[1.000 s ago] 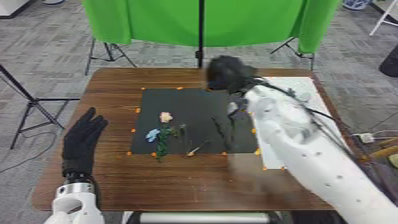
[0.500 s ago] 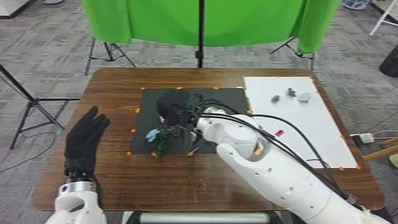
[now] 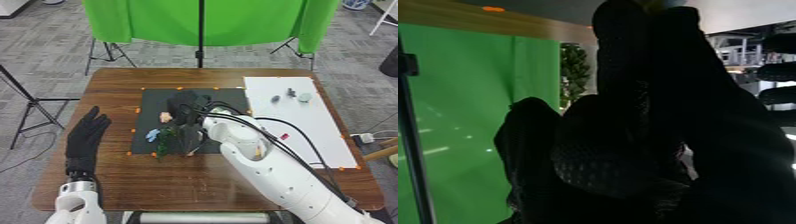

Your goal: Arrange flowers

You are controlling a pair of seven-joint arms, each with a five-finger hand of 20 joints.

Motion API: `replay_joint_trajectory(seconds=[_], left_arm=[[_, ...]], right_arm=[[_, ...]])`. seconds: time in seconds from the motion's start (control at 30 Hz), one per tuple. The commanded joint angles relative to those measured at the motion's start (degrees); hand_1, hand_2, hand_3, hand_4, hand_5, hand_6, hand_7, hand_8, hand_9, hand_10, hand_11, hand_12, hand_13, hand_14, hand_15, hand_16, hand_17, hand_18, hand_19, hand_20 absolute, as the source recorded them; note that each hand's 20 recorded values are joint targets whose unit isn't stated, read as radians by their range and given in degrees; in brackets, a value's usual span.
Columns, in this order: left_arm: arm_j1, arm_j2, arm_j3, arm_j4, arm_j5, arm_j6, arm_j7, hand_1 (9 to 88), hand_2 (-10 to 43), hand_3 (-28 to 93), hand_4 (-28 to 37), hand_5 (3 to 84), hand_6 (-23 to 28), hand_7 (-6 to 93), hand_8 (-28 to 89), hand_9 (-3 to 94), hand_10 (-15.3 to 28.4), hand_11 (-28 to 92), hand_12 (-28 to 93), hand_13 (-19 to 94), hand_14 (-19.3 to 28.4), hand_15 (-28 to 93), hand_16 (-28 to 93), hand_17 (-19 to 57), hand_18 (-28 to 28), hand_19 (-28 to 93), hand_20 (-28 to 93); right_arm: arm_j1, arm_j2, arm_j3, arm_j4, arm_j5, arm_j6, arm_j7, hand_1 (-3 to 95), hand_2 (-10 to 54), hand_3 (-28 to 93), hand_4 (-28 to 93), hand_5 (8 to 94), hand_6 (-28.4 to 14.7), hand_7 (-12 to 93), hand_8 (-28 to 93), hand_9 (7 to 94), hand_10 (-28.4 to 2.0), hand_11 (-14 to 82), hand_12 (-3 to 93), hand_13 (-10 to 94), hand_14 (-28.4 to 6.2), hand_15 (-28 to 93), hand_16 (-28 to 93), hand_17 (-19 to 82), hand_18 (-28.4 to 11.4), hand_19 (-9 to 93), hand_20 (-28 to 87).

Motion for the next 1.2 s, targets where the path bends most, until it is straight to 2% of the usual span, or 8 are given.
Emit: replay_joint_trajectory(seconds=[0.03, 0.67, 0.9, 1.2], left_arm=[[-0.08, 0.10, 0.45, 0.86, 0.47, -1.11, -0.86, 21.2, 0.6, 68, -25.0, 41.0, 3.8, 9.4, -5, 40.5, 12.4, 15, 13, 36, 14.7, 11, 4, 9.6, 10.2, 2, 22], [-0.30, -0.06, 0.27, 0.93, 0.42, -1.27, -0.29, 21.8, 0.2, 68, -24.2, 40.8, 3.7, 9.5, -5, 40.4, 12.4, 15, 14, 36, 14.6, 11, 4, 9.5, 10.2, 2, 22], [0.24, -0.16, -0.02, 0.78, 0.53, -1.62, 0.03, 22.1, -0.5, 68, -23.7, 40.6, 3.6, 9.4, -5, 40.4, 12.3, 15, 14, 36, 14.5, 11, 4, 9.5, 10.2, 2, 21], [0.61, -0.25, -0.27, 0.64, 0.59, -1.72, 0.24, 22.5, -0.9, 68, -23.2, 40.5, 3.5, 9.5, -5, 40.3, 12.2, 15, 14, 36, 14.6, 11, 4, 9.4, 10.2, 2, 21]], right_arm=[[-0.77, -0.61, -0.01, 0.37, -0.45, 0.07, 0.72, 59.6, -9.5, 52, -13, 78.4, 2.9, 23, 7, 90.6, -8.6, 18.3, 37.4, 94, 0.2, 61, 34, 66, -10.2, 93, 61], [-1.78, -0.88, 1.38, 0.98, -0.91, -1.64, 0.78, 56.7, -9.5, 51, -13, 75.2, 3.4, 21, 7, 89.0, -8.6, 19.5, 37.0, 93, 0.3, 61, 34, 66, -10.2, 93, 61], [-2.00, -0.62, 1.55, 0.27, -0.56, -2.77, 0.68, 54.3, -9.5, 48, -11, 72.8, 3.3, 19, 5, 86.9, -9.1, 23.9, 32.4, 93, 0.1, 61, 34, 66, -10.4, 93, 61], [-1.93, -0.32, 1.59, -0.06, -0.64, -3.70, 0.51, 49.7, -9.5, 54, -13, 70.7, 3.6, 19, 4, 85.7, -9.5, 26.5, 28.7, 93, 0.1, 61, 34, 66, -10.4, 93, 61]])
